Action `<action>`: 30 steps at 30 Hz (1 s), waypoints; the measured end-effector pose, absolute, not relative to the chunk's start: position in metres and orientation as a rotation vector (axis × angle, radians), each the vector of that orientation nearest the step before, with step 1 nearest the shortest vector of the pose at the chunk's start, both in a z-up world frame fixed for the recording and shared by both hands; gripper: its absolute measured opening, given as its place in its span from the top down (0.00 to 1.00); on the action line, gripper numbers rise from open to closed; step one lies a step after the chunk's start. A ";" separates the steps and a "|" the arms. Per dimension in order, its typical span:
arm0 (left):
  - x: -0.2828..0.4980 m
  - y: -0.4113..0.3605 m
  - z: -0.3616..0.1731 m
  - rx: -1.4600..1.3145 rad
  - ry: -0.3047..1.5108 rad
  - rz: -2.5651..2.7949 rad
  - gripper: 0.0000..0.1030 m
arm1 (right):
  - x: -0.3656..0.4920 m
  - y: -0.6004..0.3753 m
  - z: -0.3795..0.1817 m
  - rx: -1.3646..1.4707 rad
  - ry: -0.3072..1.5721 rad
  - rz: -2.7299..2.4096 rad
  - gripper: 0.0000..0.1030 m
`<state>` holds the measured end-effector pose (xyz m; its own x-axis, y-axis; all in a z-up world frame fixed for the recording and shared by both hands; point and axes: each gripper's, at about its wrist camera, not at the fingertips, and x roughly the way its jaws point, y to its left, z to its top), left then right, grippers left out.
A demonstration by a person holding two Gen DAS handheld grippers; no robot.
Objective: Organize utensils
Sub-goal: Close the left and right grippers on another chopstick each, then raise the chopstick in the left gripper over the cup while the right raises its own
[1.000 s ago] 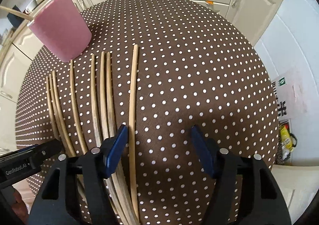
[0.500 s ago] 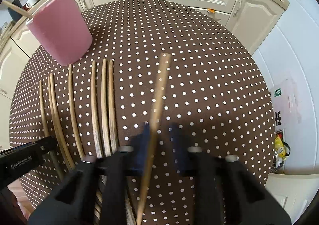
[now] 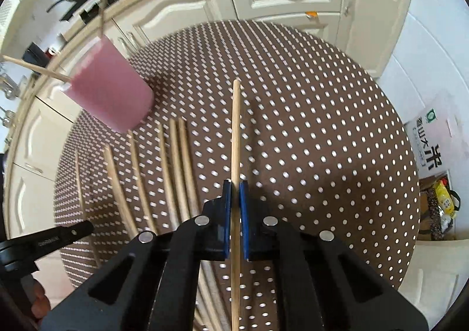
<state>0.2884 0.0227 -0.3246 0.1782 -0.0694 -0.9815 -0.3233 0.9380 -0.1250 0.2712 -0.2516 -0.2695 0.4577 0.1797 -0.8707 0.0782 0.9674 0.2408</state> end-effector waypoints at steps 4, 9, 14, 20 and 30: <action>0.280 0.031 -0.307 -0.354 1.325 0.193 0.94 | 0.267 -0.250 -0.242 0.297 1.024 0.091 0.95; 0.272 0.031 -0.276 -0.354 1.237 0.187 0.94 | 0.261 -0.259 -0.218 0.361 0.947 0.105 0.95; 0.244 0.023 -0.243 -0.348 1.167 0.161 0.94 | 0.247 -0.264 -0.193 0.387 0.860 0.110 0.95; 0.224 0.012 -0.215 -0.392 1.076 0.125 0.94 | 0.244 -0.268 -0.157 0.436 0.739 0.126 0.95; 0.211 0.004 -0.158 -0.395 0.893 0.093 0.94 | 0.247 -0.265 -0.097 0.466 0.563 0.200 0.95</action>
<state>0.2115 0.0043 -0.1583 0.6285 -0.0840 -0.7733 -0.2410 0.9242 -0.2962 0.2469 -0.2652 -0.0969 0.8297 0.3066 -0.4664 -0.0564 0.8774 0.4765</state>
